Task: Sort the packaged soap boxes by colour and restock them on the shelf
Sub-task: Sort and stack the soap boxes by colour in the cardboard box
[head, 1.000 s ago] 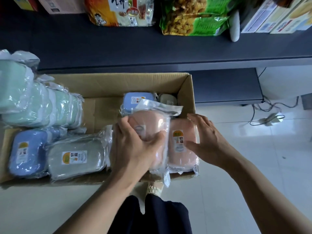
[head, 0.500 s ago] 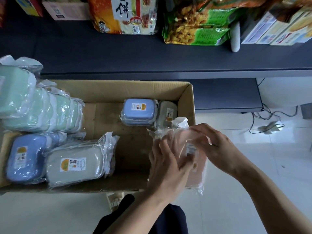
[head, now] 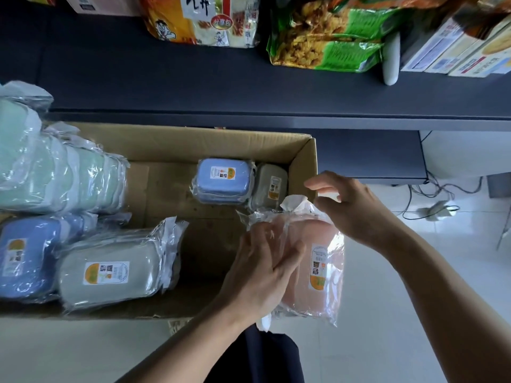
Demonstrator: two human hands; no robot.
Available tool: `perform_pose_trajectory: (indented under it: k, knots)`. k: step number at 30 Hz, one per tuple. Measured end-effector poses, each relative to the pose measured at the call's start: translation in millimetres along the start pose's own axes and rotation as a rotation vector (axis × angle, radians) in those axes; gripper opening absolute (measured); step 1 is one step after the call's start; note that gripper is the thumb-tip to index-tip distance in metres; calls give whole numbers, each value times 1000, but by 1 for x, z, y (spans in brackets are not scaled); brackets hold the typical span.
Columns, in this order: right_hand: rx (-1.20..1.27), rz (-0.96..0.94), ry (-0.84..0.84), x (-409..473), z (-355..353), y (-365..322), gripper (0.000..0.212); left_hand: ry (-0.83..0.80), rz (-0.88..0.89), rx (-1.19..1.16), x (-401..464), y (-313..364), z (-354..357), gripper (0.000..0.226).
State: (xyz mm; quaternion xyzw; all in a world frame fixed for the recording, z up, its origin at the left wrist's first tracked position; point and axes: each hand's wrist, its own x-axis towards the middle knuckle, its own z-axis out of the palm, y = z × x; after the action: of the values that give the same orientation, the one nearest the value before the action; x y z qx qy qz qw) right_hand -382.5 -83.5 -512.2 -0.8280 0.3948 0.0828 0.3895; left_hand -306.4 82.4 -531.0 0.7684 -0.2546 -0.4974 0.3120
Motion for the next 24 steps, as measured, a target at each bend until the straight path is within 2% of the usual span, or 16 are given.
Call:
perform_pose_trajectory:
  k: [4,8,12,15,18,20,22,24]
  knots:
    - [-57,-71,-14,22,2,-3,33,59,-16,49,9,-2,-17,72]
    - [-130,-119,-109,55,6,-9,39,228,19,234,42,-18,-45,49]
    - [-319,-200,-215,94,24,-9,45,224,71,637,96,-38,-73,65]
    - [-505,-250,-330,119,43,-4,47,141,162,889,138,-51,-85,69]
    - [-732,-333,-429,142,58,1,48,24,175,1003,166,-61,-93,81]
    - [-844,-342,-483,151,63,4,58,35,181,1047,174,-66,-95,87]
    - [-932,-352,-519,155,67,5,66,55,127,1060,175,-70,-96,90]
    - [-976,-337,-545,156,69,4,68,26,22,1086,171,-75,-100,82]
